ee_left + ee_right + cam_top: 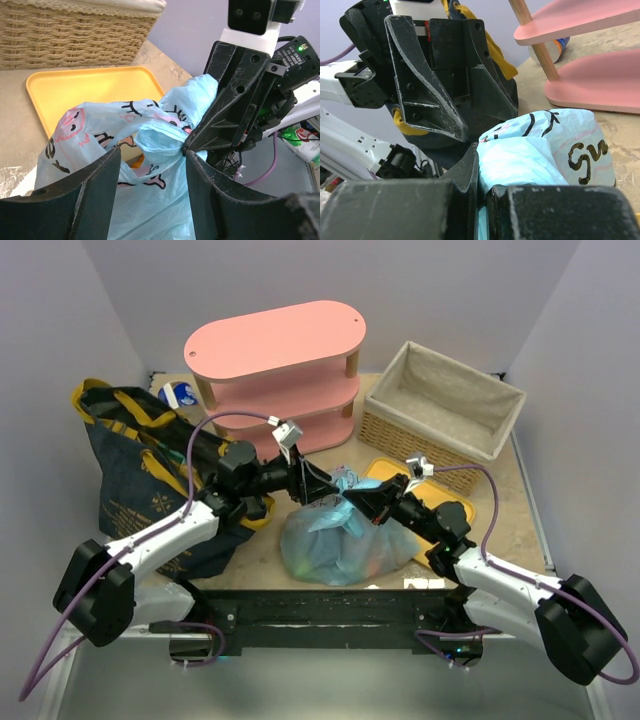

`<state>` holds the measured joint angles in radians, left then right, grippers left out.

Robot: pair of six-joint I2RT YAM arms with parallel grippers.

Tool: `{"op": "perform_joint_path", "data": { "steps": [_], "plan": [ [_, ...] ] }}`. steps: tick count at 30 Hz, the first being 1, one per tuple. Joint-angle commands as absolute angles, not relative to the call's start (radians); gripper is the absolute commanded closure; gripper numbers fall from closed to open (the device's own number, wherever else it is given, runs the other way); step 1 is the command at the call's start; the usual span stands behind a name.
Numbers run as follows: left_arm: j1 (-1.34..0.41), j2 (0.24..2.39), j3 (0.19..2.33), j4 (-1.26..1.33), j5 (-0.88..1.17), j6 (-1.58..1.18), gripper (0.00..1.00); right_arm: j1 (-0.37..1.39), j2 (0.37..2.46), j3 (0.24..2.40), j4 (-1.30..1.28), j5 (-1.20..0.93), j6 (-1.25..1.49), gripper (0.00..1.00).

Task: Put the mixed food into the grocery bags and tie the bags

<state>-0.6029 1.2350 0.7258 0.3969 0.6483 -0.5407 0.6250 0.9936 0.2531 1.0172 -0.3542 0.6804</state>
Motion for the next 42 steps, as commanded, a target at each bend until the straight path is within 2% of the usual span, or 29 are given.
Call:
{"op": "perform_joint_path", "data": {
  "steps": [1, 16, 24, 29, 35, 42],
  "plan": [
    [-0.598, 1.255, 0.761, 0.491, 0.693, -0.589, 0.41, 0.617, 0.980, 0.250, 1.071, -0.379, 0.689, 1.00],
    [-0.600, 1.324, 0.721, 0.624, 0.755, -0.687, 0.45, 0.615, 0.977, 0.245, 1.071, -0.376, 0.693, 1.00],
    [-0.600, 1.336, 0.703, 0.618, 0.765, -0.692, 0.54, 0.614, 0.973, 0.244, 1.068, -0.368, 0.693, 1.00],
    [-0.600, 1.336, 0.687, 0.615, 0.764, -0.692, 0.53, 0.612, 0.971, 0.242, 1.066, -0.365, 0.693, 1.00],
    [-0.600, 1.333, 0.670, 0.592, 0.752, -0.680, 0.48, 0.612, 0.973, 0.245, 1.062, -0.365, 0.693, 1.00],
    [-0.598, 1.339, 0.684, 0.594, 0.741, -0.678, 0.48, 0.611, 0.977, 0.247, 1.063, -0.367, 0.695, 1.00]
  ]
}}
